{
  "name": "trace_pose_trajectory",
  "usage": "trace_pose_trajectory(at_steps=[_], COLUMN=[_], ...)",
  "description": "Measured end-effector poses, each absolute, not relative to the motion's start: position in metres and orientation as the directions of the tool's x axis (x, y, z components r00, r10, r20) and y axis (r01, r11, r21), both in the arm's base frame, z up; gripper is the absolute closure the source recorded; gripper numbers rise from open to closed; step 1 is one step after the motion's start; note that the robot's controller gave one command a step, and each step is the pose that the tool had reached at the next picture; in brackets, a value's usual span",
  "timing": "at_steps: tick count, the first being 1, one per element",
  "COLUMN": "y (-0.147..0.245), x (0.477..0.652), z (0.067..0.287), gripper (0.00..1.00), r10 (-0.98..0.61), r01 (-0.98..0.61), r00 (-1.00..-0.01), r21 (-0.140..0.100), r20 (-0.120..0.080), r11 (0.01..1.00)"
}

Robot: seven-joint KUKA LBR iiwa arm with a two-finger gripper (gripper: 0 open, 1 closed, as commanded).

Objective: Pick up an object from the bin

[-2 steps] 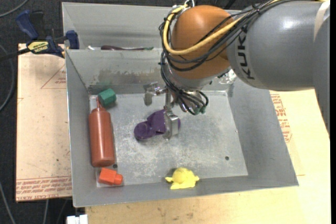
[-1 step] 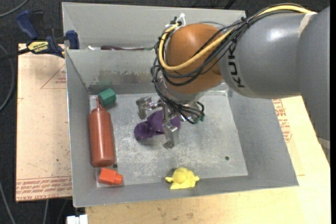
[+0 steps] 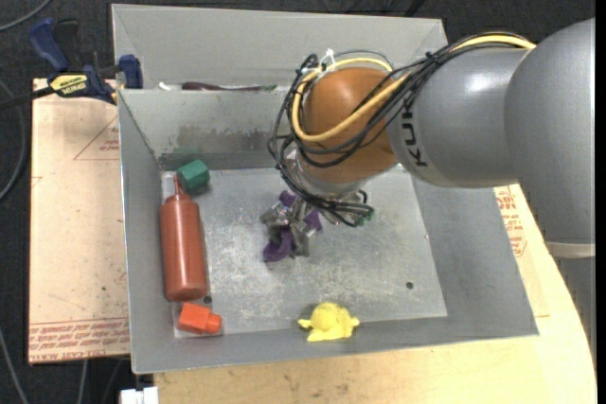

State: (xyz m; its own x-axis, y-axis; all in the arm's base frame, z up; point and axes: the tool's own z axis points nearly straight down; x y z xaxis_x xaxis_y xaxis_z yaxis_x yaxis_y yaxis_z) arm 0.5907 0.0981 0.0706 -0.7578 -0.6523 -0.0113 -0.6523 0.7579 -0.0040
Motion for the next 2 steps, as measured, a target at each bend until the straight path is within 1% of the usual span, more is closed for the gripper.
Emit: trace_pose_trajectory(at_steps=[1, 2], y=[0.098, 0.096], x=[0.591, 0.589], z=[0.071, 0.212], gripper=[1.00, 1.00], r10=[-0.653, -0.646], r01=[-0.653, -0.646], r00=[-0.758, -0.763], r21=[-0.004, -0.005], r20=[-0.011, -0.017], r11=[0.758, 0.763])
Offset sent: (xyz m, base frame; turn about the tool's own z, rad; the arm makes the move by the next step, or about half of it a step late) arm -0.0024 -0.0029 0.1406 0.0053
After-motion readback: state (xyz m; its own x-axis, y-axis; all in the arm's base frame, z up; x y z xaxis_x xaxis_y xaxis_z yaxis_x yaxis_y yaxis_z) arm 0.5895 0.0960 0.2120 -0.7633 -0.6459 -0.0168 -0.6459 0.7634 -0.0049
